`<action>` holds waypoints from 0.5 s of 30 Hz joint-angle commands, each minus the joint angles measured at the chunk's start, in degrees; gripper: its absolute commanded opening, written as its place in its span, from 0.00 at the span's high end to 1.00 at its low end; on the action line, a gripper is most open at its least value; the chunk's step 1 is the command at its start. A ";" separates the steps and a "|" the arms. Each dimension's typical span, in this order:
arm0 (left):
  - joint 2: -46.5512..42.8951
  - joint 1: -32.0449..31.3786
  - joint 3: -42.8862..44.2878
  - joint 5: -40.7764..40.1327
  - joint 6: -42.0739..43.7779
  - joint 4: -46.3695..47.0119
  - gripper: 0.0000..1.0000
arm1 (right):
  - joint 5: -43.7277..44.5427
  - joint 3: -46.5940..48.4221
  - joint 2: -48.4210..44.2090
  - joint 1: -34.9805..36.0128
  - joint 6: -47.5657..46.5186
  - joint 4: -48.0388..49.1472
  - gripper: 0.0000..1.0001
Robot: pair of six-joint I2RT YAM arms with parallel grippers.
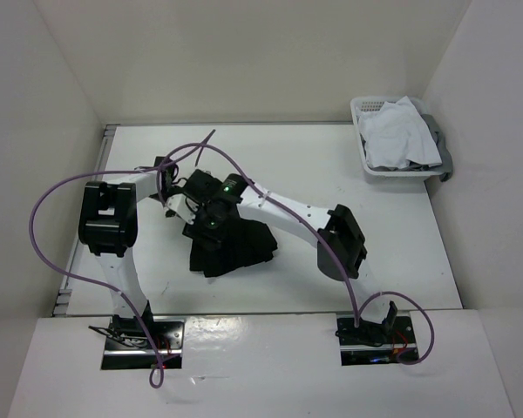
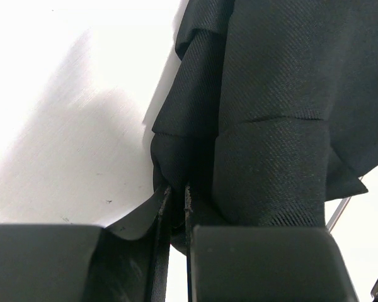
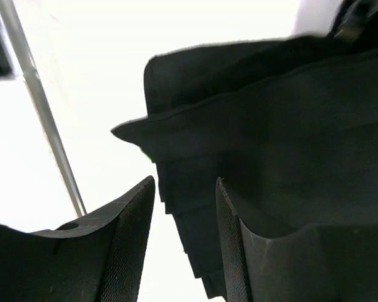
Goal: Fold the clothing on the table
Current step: Fold the skirt
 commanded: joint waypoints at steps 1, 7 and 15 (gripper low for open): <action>2.09 -0.48 -0.57 -1.34 1.07 1.14 1.00 | -1.80 5.05 -0.57 0.39 1.29 -0.16 0.51; 2.09 -0.48 -0.57 -1.34 1.07 0.09 0.80 | -4.53 7.86 -0.57 0.39 1.29 -0.68 0.47; -3.26 4.43 -0.57 -3.53 2.30 -1.14 0.05 | -1.63 -4.14 -12.22 -5.48 -0.90 2.57 0.40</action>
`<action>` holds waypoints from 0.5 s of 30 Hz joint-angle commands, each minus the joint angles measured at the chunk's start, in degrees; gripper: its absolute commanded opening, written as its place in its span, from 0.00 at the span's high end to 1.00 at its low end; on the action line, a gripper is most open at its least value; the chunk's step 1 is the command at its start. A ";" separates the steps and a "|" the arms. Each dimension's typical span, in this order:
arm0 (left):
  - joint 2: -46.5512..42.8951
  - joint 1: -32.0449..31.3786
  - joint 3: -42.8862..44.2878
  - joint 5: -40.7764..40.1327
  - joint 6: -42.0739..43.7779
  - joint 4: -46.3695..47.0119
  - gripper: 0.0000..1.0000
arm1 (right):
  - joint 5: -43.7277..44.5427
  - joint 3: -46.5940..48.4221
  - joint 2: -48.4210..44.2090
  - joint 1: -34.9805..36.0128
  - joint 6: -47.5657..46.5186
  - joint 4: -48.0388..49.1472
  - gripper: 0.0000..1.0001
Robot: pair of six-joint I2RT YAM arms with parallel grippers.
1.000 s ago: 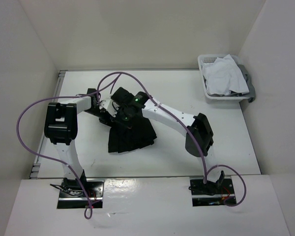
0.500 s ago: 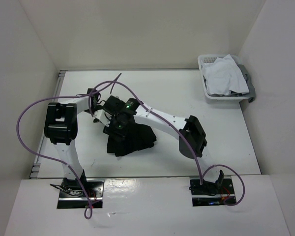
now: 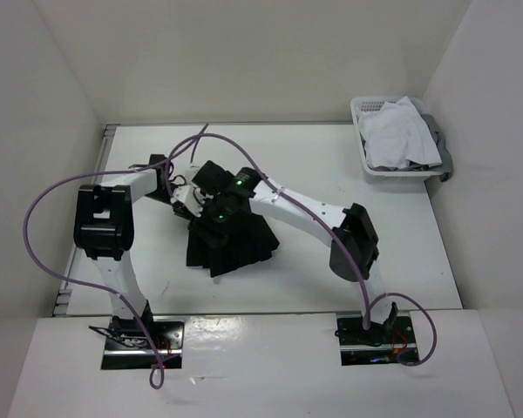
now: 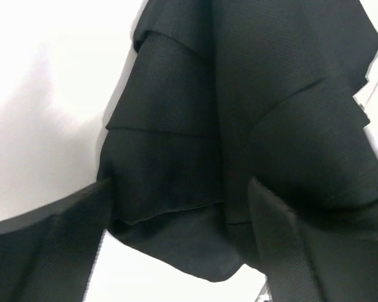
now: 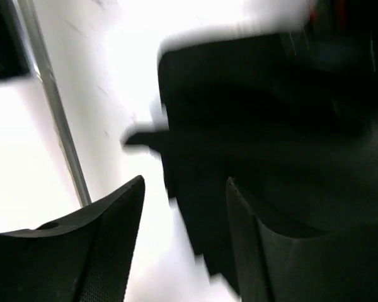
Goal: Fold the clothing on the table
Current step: Fold the skirt
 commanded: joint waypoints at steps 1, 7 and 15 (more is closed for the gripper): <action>-1.96 4.39 -0.77 -7.89 3.05 0.69 0.01 | 1.36 -5.91 -10.39 -5.06 -1.08 2.42 0.39; -6.79 13.26 0.99 -10.09 4.28 -0.55 0.01 | 2.78 -22.52 -23.75 -15.06 -2.75 9.88 0.31; -16.36 17.14 3.62 -8.44 5.23 -5.20 0.01 | 0.40 -37.29 -36.32 -24.22 -1.61 14.38 0.29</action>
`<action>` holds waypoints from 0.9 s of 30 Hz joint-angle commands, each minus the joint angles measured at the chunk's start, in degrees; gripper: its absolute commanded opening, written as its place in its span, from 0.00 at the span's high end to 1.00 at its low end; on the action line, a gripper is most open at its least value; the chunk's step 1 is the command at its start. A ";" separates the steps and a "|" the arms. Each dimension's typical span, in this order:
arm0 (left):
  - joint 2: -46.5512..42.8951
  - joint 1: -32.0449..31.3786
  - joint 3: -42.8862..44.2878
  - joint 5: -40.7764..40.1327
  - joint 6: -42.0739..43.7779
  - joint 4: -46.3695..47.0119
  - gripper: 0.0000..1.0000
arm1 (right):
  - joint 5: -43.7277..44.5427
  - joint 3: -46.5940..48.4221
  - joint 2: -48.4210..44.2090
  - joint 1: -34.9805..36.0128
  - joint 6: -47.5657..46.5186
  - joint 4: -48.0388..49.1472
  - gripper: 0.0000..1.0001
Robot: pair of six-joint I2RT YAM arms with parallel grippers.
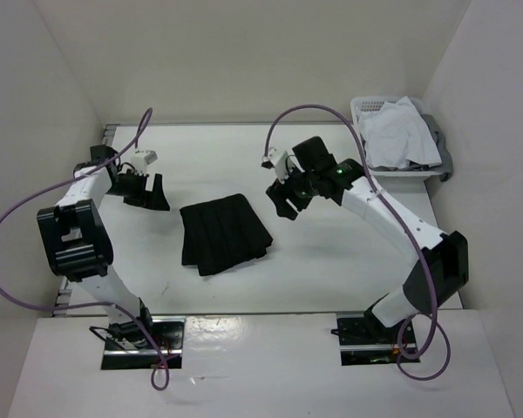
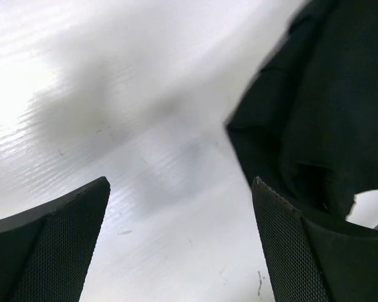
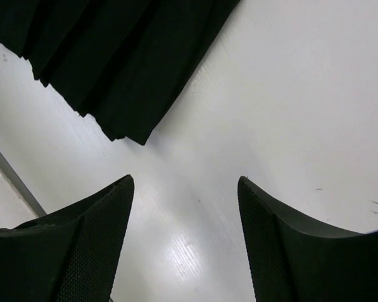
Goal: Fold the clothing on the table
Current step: Fold the skirt
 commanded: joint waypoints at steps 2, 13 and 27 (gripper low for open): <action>-11.21 -1.15 2.34 5.54 3.78 -5.05 0.01 | -0.84 -7.01 -6.70 -0.88 0.69 6.05 0.27; -10.65 -12.99 10.69 23.75 22.23 -32.82 0.02 | -4.27 -16.26 -12.33 -6.42 1.83 10.27 0.25; 4.22 -19.70 6.03 19.89 26.74 -31.09 0.04 | -4.27 -16.79 -9.44 -7.04 1.83 10.81 0.25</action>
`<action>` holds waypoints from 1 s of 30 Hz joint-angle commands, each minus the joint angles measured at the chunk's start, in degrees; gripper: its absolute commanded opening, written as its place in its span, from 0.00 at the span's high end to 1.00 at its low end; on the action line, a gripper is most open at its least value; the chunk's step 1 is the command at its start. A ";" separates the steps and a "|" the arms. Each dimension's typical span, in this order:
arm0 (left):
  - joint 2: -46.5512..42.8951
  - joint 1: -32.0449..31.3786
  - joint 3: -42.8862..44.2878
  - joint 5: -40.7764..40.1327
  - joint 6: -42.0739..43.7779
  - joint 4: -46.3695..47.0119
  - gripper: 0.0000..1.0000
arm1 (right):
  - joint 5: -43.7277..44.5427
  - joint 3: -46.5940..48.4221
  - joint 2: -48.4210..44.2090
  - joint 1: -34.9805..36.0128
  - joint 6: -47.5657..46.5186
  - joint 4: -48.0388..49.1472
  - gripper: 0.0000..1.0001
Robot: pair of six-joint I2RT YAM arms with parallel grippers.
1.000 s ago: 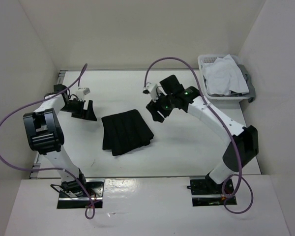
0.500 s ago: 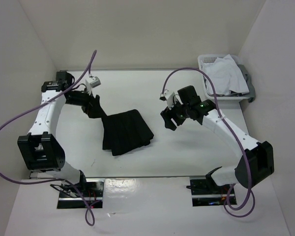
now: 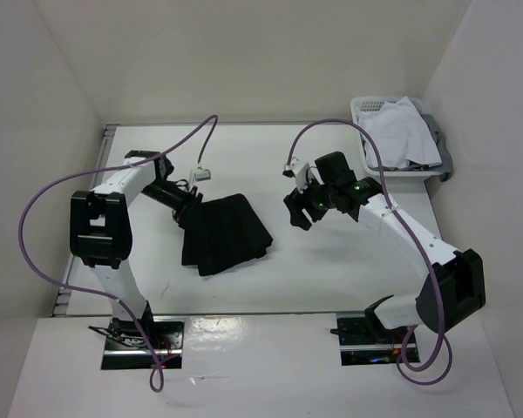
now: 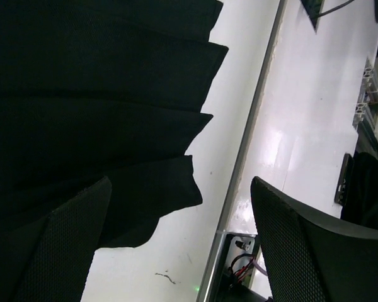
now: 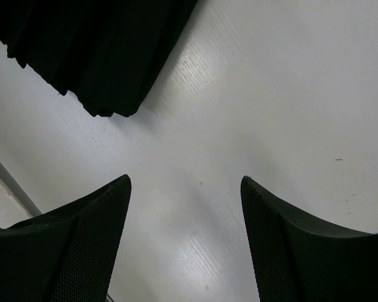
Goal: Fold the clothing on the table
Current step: Fold the skirt
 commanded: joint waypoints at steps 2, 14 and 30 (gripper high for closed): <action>0.88 -0.84 -0.57 -1.55 0.17 4.60 0.04 | -0.77 -0.29 0.44 -0.22 0.26 2.74 0.25; 14.42 3.03 -2.51 -6.84 -3.45 18.68 0.06 | -1.39 -0.81 2.64 -0.22 -0.27 2.74 0.25; -30.96 3.55 4.44 -16.84 -25.48 15.06 0.00 | -3.23 -0.29 -15.88 -9.51 2.10 1.16 0.13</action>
